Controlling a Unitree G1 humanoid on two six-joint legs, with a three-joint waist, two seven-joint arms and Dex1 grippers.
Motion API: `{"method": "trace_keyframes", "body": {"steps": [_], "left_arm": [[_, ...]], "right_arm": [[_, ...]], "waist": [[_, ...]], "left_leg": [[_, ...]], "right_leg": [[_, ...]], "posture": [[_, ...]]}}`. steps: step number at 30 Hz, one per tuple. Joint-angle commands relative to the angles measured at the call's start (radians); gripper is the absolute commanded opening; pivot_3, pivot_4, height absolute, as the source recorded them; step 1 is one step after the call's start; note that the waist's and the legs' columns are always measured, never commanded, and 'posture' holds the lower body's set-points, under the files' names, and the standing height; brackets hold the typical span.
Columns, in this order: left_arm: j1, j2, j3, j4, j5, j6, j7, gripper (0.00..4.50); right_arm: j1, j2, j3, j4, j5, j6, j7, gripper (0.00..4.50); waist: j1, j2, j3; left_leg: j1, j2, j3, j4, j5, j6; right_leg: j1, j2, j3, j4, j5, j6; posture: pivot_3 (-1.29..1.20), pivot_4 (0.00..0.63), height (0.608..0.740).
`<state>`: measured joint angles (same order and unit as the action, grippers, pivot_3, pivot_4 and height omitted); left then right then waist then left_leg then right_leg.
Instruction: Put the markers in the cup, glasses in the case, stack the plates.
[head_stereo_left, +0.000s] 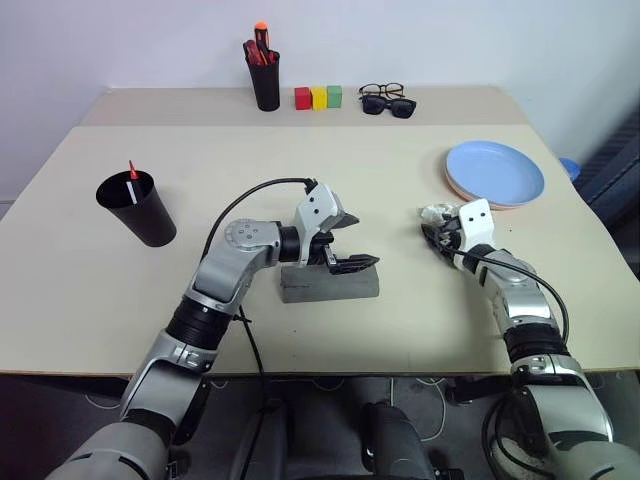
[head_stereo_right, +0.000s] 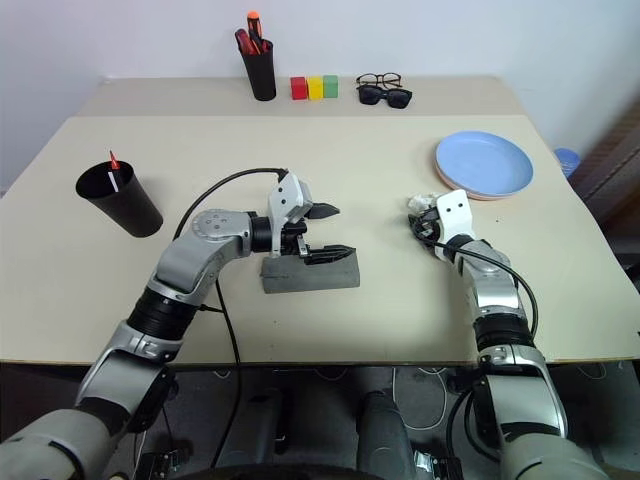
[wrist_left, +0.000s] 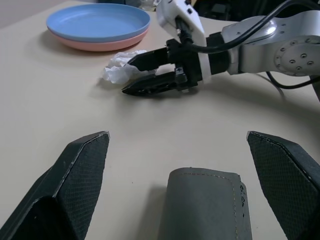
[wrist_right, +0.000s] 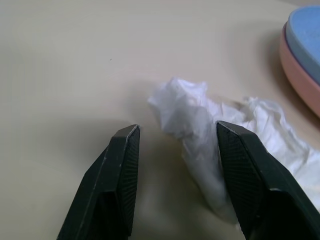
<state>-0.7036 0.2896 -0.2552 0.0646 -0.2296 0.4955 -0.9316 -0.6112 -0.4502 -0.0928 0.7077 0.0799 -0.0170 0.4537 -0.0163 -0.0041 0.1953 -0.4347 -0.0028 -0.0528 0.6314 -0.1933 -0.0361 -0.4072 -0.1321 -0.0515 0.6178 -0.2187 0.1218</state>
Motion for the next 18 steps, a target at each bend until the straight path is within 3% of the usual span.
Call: {"method": "trace_keyframes", "body": {"steps": [1, 2, 4, 8, 12, 18], "left_arm": [[0.006, 0.000, 0.012, -0.052, -0.016, 0.004, 0.011, 4.50], [0.008, 0.000, 0.012, -0.054, -0.016, 0.005, 0.013, 4.50], [0.008, 0.001, 0.011, -0.055, -0.015, 0.005, 0.015, 4.50], [0.004, 0.003, 0.009, -0.046, -0.013, -0.001, 0.016, 4.50], [0.004, 0.001, 0.001, -0.043, -0.011, -0.004, 0.013, 4.50], [0.010, -0.010, -0.010, -0.045, -0.014, -0.004, 0.010, 4.50]], "right_arm": [[-0.037, 0.007, 0.000, 0.065, -0.025, -0.039, -0.041, 2.40], [-0.044, 0.008, -0.003, 0.081, -0.025, -0.042, -0.050, 2.40], [-0.053, 0.012, -0.014, 0.105, -0.020, -0.047, -0.066, 1.89], [-0.050, 0.010, -0.020, 0.116, -0.016, -0.061, -0.078, 0.03], [-0.036, 0.004, -0.022, 0.097, -0.019, -0.067, -0.090, 0.03], [0.002, -0.017, -0.036, -0.095, 0.001, -0.066, -0.086, 0.03]], "waist": [[-0.001, 0.000, 0.000], [0.000, 0.000, 0.000], [-0.001, 0.000, 0.000], [0.002, 0.000, 0.000], [0.002, 0.000, 0.000], [0.002, 0.000, 0.000]], "left_leg": [[0.000, 0.000, 0.000, 0.000, 0.000, 0.000], [0.000, 0.000, 0.000, 0.000, 0.000, 0.000], [0.000, 0.000, 0.000, 0.000, 0.000, 0.000], [0.000, 0.000, 0.000, 0.000, 0.000, 0.000], [0.000, 0.000, 0.000, 0.000, 0.000, 0.000], [0.000, 0.000, 0.000, 0.000, 0.000, 0.000]], "right_leg": [[0.000, 0.000, 0.000, 0.000, 0.000, 0.000], [0.000, 0.000, 0.000, 0.000, 0.000, 0.000], [0.000, 0.000, 0.000, 0.000, 0.000, 0.000], [0.001, 0.000, 0.000, 0.000, 0.000, 0.000], [0.001, 0.000, 0.000, 0.000, 0.000, 0.000], [0.001, 0.000, 0.000, -0.001, 0.000, 0.000]], "posture": [[0.00, 0.150, 0.740], [0.00, 0.150, 0.740], [0.00, 0.150, 0.740], [0.00, 0.150, 0.740], [0.00, 0.150, 0.740], [0.00, 0.150, 0.740]]}}
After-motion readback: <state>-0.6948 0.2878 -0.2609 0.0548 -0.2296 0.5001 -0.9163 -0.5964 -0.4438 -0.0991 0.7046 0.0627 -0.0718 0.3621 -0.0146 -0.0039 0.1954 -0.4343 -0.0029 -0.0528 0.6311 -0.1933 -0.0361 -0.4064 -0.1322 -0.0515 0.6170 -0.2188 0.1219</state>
